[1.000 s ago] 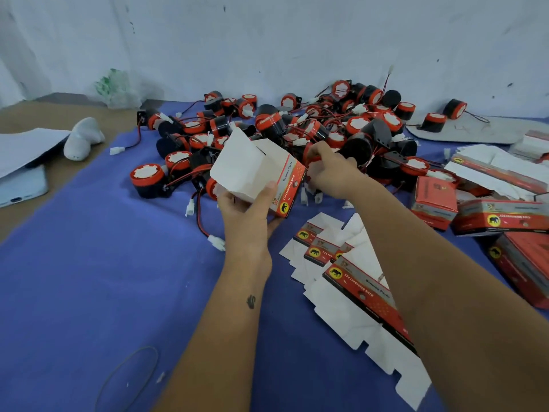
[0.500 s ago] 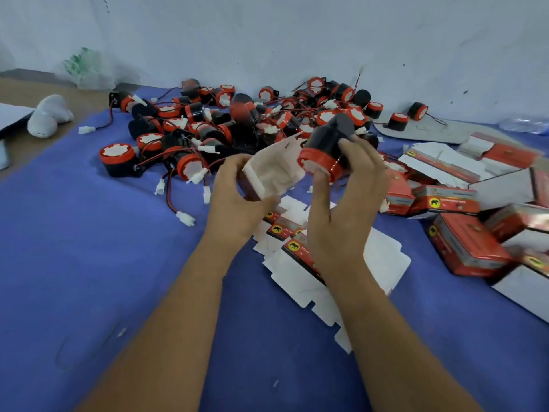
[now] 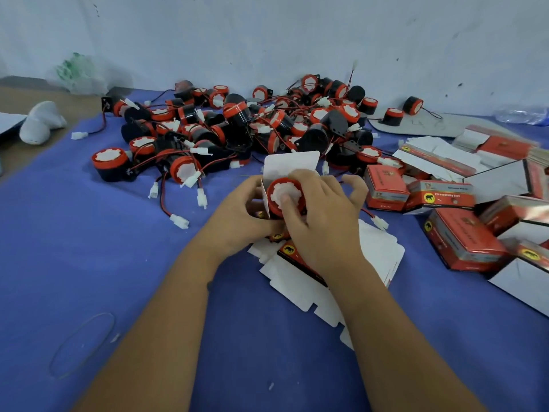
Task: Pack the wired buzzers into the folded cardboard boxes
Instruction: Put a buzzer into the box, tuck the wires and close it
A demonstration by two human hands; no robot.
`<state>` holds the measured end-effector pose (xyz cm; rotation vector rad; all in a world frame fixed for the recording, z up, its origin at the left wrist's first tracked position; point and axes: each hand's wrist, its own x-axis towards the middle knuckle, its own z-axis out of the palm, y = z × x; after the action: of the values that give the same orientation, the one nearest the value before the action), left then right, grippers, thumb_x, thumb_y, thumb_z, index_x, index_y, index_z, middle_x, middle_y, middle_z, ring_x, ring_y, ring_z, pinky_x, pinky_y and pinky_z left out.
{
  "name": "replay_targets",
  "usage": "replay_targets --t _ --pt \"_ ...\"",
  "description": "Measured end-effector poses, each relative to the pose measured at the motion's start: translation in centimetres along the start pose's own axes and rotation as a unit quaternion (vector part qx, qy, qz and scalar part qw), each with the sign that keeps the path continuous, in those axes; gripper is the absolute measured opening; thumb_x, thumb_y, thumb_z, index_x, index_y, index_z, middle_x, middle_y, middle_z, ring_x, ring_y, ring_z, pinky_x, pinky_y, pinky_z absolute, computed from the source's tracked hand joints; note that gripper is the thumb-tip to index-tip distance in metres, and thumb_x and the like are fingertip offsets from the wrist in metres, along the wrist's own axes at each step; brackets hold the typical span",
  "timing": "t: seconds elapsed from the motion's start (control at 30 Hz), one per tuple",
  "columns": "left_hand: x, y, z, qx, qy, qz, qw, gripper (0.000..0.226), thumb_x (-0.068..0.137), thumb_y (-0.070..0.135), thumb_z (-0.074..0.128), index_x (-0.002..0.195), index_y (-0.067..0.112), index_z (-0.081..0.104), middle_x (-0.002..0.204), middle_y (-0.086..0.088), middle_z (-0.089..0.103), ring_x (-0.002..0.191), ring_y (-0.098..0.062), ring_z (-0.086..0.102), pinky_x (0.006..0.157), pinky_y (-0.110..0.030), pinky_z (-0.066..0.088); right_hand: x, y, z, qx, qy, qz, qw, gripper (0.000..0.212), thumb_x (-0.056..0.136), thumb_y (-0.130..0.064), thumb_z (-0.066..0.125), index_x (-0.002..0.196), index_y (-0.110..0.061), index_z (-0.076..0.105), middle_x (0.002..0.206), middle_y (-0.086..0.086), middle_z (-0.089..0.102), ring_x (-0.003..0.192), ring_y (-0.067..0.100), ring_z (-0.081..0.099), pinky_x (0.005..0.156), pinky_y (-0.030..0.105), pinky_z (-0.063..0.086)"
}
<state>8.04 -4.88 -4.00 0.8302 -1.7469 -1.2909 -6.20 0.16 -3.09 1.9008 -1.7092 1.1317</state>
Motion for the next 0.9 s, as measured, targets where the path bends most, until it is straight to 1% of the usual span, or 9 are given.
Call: replay_targets --t 0.13,0.27,0.37,0.53,0.6,0.67,0.77,0.83,0.9 --pt "0.0 -0.2 0.2 0.011 -0.004 -0.001 1.0 0.065 0.071 0.006 0.084 0.12 0.036 0.053 0.115 0.011 0.064 0.098 0.0 0.065 0.074 -0.015 0.053 0.0 0.3 0.1 -0.066 0.044 -0.021 0.997 0.02 0.09 -0.023 0.057 0.102 -0.015 0.071 0.102 0.003 0.065 0.105 0.02 0.048 0.098 0.041 0.022" --pt "0.2 -0.5 0.1 0.037 0.008 -0.002 0.999 0.065 0.07 0.009 0.085 0.117 0.04 0.051 0.113 0.015 0.063 0.096 0.004 0.064 0.073 -0.013 0.052 -0.2 0.1 0.1 -0.091 0.089 -0.057 0.99 0.015 0.091 -0.019 0.059 0.089 -0.013 0.072 0.089 0.003 0.069 0.088 0.025 0.063 0.098 0.045 0.029" --pt "0.4 -0.8 0.2 0.036 0.016 -0.008 0.999 0.065 0.071 0.01 0.083 0.117 0.042 0.05 0.109 0.018 0.063 0.094 0.003 0.064 0.072 -0.016 0.054 -0.4 -0.1 0.0 -0.087 0.076 -0.053 0.992 0.025 0.093 -0.021 0.052 0.079 -0.013 0.071 0.082 0.001 0.069 0.084 0.023 0.063 0.1 0.047 0.03" --pt "0.4 -1.2 0.7 0.056 0.054 0.0 0.997 0.054 0.076 0.023 0.081 0.115 0.045 0.049 0.104 0.022 0.064 0.093 0.0 0.065 0.071 -0.018 0.055 -0.6 -0.4 0.1 -0.038 0.07 -0.022 0.997 0.016 0.087 -0.017 0.06 0.09 -0.01 0.073 0.096 0.006 0.069 0.093 0.026 0.06 0.092 0.041 0.034" --pt "0.4 -1.0 0.9 0.07 0.093 -0.003 0.993 0.051 0.073 0.035 0.083 0.11 0.047 0.05 0.105 0.023 0.064 0.094 0.006 0.063 0.072 -0.012 0.052 -0.5 -0.8 -0.2 0.034 0.099 0.025 0.994 0.015 0.087 -0.015 0.058 0.092 -0.007 0.069 0.094 0.009 0.062 0.086 0.023 0.054 0.075 0.032 0.04" --pt "0.4 -0.7 1.0 0.071 0.144 -0.015 0.987 0.053 0.067 0.044 0.084 0.108 0.044 0.05 0.103 0.023 0.062 0.089 0.018 0.058 0.065 -0.004 0.047 -0.3 -1.3 -0.5 0.134 0.105 0.122 0.978 0.018 0.091 -0.019 0.049 0.078 -0.011 0.06 0.077 0.001 0.053 0.069 0.012 0.046 0.06 0.023 0.033" --pt "0.5 -0.7 0.9 0.074 0.204 -0.011 0.976 0.059 0.07 0.042 0.084 0.116 0.036 0.047 0.106 0.023 0.058 0.089 0.018 0.055 0.061 0.0 0.042 -0.3 -1.0 0.0 0.136 -0.05 0.254 0.956 0.036 0.097 -0.025 0.043 0.062 -0.019 0.043 0.059 -0.004 0.046 0.056 0.012 0.041 0.051 0.028 0.026" --pt "0.5 -0.7 0.8 0.086 0.216 -0.009 0.973 0.06 0.074 0.039 0.082 0.12 0.034 0.044 0.114 0.019 0.055 0.095 0.01 0.053 0.065 -0.003 0.042 -0.3 -0.5 0.4 0.106 -0.107 0.311 0.938 0.028 0.098 -0.031 0.043 0.079 -0.018 0.059 0.072 -0.005 0.06 0.069 0.015 0.053 0.058 0.028 0.033" --pt "0.5 -0.6 0.7 0.082 0.204 -0.009 0.975 0.061 0.075 0.037 0.082 0.122 0.033 0.045 0.115 0.019 0.055 0.099 0.007 0.052 0.067 -0.004 0.042 0.3 -0.3 0.3 0.219 -0.049 0.407 0.886 0.028 0.096 -0.033 0.051 0.117 -0.018 0.061 0.088 -0.013 0.062 0.081 0.003 0.056 0.068 0.025 0.037"
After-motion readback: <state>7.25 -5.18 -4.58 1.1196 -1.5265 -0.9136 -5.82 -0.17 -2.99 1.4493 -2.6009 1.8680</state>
